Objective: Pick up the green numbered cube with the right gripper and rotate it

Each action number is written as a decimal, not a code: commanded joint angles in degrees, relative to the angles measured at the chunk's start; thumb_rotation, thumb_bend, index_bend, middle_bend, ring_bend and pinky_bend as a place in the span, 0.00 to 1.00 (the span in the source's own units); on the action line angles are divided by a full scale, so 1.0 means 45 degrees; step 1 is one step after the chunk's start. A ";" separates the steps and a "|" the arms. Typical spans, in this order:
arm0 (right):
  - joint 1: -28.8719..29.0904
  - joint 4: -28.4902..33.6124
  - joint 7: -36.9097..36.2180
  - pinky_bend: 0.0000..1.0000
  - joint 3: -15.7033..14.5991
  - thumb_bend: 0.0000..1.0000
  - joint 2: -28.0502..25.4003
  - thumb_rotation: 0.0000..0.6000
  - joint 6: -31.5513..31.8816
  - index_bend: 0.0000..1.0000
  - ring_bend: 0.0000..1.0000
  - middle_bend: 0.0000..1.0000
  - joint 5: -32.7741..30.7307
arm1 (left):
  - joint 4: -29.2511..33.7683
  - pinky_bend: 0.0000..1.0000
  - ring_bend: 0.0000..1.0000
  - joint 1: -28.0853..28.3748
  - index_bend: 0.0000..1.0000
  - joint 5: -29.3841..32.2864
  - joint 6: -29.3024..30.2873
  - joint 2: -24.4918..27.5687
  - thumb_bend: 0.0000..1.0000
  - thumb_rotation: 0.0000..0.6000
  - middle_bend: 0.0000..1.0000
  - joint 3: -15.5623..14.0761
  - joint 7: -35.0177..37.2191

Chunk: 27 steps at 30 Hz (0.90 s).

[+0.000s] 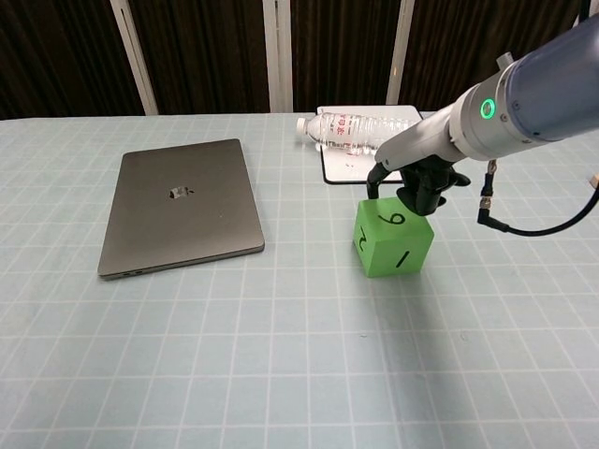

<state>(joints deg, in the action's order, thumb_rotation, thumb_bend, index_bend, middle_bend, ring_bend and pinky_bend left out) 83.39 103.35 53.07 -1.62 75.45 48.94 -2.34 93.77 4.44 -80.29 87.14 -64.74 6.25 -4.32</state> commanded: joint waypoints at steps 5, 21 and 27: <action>0.0128 0.0250 0.0026 0.75 -0.0105 0.85 0.0054 1.00 0.0130 0.19 0.87 0.83 0.0159 | -0.0006 0.00 0.00 0.0011 0.10 0.0012 -0.0020 -0.0005 0.31 1.00 0.00 0.0001 -0.0014; 0.0496 0.1351 0.0167 0.75 -0.0414 0.85 -0.0046 1.00 0.0386 0.19 0.87 0.83 0.0413 | 0.0006 0.00 0.00 0.0006 0.10 0.0024 -0.0004 -0.0018 0.32 1.00 0.00 -0.0003 -0.0081; 0.0657 0.1912 0.0261 0.75 -0.0596 0.85 -0.0145 1.00 0.0428 0.19 0.87 0.83 0.0466 | 0.0011 0.00 0.00 -0.0001 0.10 0.0053 0.0013 -0.0016 0.32 1.00 0.00 0.0016 -0.0083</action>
<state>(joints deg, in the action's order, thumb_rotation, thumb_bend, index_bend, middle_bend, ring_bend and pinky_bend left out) 86.18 111.52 54.20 -4.13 74.96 50.88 -0.33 93.82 4.43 -80.05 87.20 -64.81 6.32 -4.69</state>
